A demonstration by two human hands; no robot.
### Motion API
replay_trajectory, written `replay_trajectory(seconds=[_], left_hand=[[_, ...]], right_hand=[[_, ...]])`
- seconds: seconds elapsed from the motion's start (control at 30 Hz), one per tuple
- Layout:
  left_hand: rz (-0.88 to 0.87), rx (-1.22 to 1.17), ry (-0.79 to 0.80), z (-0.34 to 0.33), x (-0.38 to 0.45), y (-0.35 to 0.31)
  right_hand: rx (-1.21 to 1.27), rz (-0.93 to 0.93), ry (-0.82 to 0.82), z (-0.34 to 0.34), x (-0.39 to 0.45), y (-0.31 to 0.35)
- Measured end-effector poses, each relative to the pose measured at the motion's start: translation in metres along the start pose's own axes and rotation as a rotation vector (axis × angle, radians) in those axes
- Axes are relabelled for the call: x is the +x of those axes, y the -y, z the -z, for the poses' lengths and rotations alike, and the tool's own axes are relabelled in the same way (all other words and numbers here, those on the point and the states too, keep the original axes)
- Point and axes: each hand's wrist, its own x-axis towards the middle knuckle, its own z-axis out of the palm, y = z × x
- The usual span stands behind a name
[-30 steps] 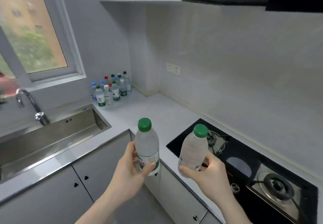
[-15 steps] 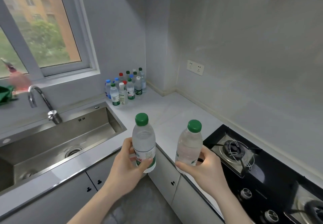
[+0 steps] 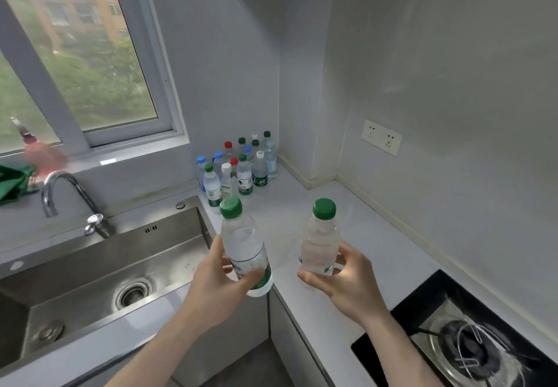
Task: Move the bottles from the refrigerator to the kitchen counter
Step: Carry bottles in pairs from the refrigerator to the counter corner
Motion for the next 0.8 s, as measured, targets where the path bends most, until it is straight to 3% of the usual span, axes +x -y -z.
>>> replay_trajectory(seconds=[0.4,0.8], left_hand=[[0.104,0.098,-0.047,-0.034,0.131,0.017],[0.148,0.237,0.087,-0.058,0.297,0.075]], right_hand=[[-0.039,-0.079,0.058,0.017,0.137,-0.037],[-0.083,-0.266,-0.053,-0.006,0.257,-0.078]])
